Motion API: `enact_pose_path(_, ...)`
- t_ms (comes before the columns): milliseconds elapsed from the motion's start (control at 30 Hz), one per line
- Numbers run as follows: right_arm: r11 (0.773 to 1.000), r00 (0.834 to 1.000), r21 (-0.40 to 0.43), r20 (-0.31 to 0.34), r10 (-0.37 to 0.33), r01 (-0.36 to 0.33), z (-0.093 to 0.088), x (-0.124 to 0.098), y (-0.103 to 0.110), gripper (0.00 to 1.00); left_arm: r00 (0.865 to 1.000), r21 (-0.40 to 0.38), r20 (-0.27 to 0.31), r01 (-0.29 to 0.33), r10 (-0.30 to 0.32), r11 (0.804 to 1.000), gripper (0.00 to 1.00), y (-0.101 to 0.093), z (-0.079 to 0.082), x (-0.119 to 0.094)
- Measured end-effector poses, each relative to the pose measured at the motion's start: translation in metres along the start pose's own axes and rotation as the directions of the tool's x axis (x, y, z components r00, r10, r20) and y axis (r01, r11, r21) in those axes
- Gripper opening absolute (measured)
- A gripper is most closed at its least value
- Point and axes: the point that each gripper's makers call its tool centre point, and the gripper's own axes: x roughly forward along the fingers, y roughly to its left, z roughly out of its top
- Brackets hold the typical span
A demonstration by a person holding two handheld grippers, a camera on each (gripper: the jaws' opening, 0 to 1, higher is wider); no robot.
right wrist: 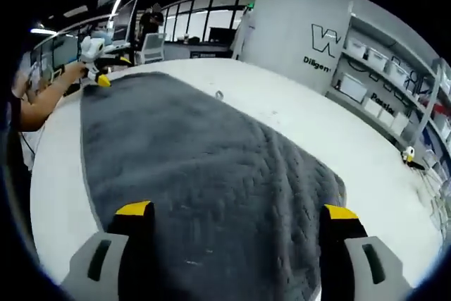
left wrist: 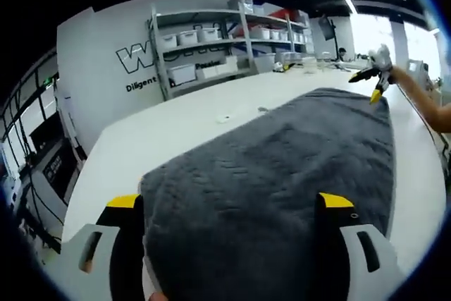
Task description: Open the folded towel by lifting each exposed corner and separating the folded layers until the towel lies flat within the target outline without major curled edges
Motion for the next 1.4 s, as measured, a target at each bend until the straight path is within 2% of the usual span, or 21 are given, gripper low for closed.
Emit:
enact_pose_path(200, 0.999, 1.0, 0.043, 0.005, -0.029, 0.029, -0.012, -0.026, 0.001, 0.99, 1.0, -0.031, 0.007, 0.015, -0.014, 0.999, 0.99, -0.011, -0.005, -0.023)
enact_pose_path(433, 0.993, 0.997, 0.093, -0.006, -0.072, 0.072, -0.035, -0.049, 0.002, 0.99, 1.0, -0.043, 0.017, -0.019, 0.02, 0.999, 0.99, -0.017, -0.012, -0.053)
enact_pose_path(633, 0.988, 0.995, 0.124, 0.016, -0.098, 0.095, -0.049, -0.064, 0.004, 0.99, 0.999, -0.066, 0.007, -0.041, 0.041, 0.997, 0.99, -0.021, -0.03, -0.07)
enact_pose_path(700, 0.986, 0.994, 0.132, 0.023, -0.104, 0.1, -0.052, -0.066, 0.004, 0.94, 0.999, -0.077, 0.004, -0.044, 0.045, 0.996, 0.99, -0.022, -0.035, -0.073)
enact_pose_path(800, 0.987, 0.994, 0.13, 0.027, -0.101, 0.097, -0.057, -0.07, 0.006, 0.77, 0.999, -0.103, 0.003, -0.037, 0.038, 0.994, 0.99, -0.025, -0.043, -0.074)
enact_pose_path(833, 0.986, 0.994, 0.132, 0.029, -0.102, 0.098, -0.058, -0.07, 0.006, 0.68, 0.999, -0.11, 0.0, -0.036, 0.037, 0.993, 0.98, -0.026, -0.046, -0.075)
enact_pose_path(933, 0.984, 0.991, 0.15, 0.067, -0.112, 0.101, -0.06, -0.078, 0.005, 0.5, 0.999, -0.121, -0.007, -0.033, 0.032, 0.992, 0.97, -0.029, -0.052, -0.077)
enact_pose_path(1033, 0.98, 0.99, 0.17, 0.076, -0.117, 0.103, -0.064, -0.081, 0.003, 0.36, 1.0, -0.137, -0.007, -0.021, 0.02, 0.99, 0.96, -0.033, -0.058, -0.08)
enact_pose_path(1100, 0.979, 0.99, 0.169, 0.061, -0.128, 0.116, -0.069, -0.082, 0.001, 0.33, 1.0, -0.146, -0.008, -0.031, 0.03, 0.989, 0.96, -0.032, -0.061, -0.081)
enact_pose_path(1233, 0.968, 0.986, 0.189, -0.002, -0.168, 0.166, -0.088, -0.085, -0.009, 0.33, 0.999, -0.16, 0.004, -0.045, 0.046, 0.986, 0.95, -0.028, -0.061, -0.086)
enact_pose_path(1300, 0.958, 0.983, 0.218, -0.024, -0.184, 0.185, -0.098, -0.085, -0.013, 0.33, 0.999, -0.164, 0.011, -0.049, 0.051, 0.985, 0.95, -0.027, -0.059, -0.088)
enact_pose_path(1400, 0.942, 0.985, 0.287, -0.035, -0.171, 0.174, -0.107, -0.083, -0.014, 0.33, 0.999, -0.169, 0.013, -0.047, 0.049, 0.984, 0.95, -0.028, -0.059, -0.089)
